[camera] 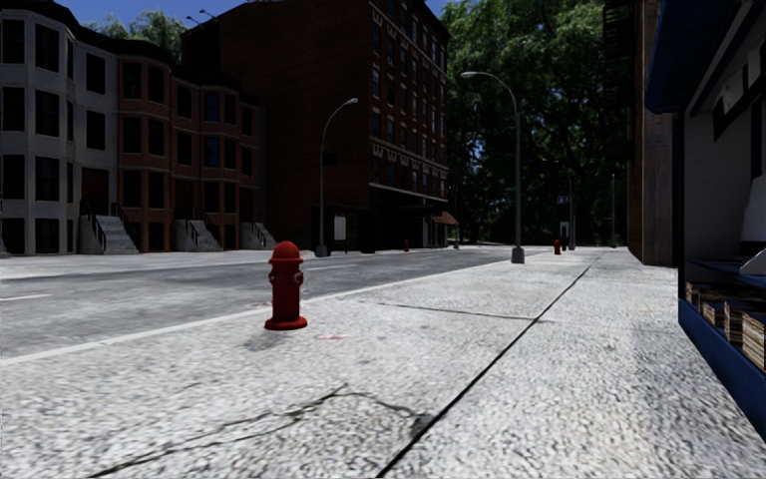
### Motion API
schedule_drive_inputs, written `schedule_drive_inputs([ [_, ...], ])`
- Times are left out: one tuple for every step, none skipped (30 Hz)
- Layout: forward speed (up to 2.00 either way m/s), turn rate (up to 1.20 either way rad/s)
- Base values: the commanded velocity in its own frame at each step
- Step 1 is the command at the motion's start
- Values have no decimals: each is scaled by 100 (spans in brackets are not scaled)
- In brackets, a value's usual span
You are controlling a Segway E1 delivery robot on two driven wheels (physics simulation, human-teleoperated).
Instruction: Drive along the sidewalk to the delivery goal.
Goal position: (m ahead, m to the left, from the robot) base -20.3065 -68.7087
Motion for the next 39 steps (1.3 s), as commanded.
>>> schedule_drive_inputs([
  [195, -41],
  [195, -41],
  [195, -41],
  [195, -41],
  [195, -41],
  [195, -41],
  [195, -41],
  [195, -41],
  [195, -41],
  [195, -41],
  [195, -41],
  [195, -41],
  [195, -41],
  [195, -41],
  [195, -41],
  [195, -41],
  [195, -41],
  [195, -41],
  [195, -41],
  [195, -41],
  [195, -41],
  [195, -41],
  [195, -41],
  [195, -41],
  [195, -41],
  [195, -41],
  [195, -41],
  [195, -41],
  [195, -41],
  [195, -41],
  [195, -41],
  [195, -41],
  [195, -41],
  [195, -41],
  [195, -41],
  [195, -41],
  [195, -41],
  [195, -41],
  [195, -41],
])
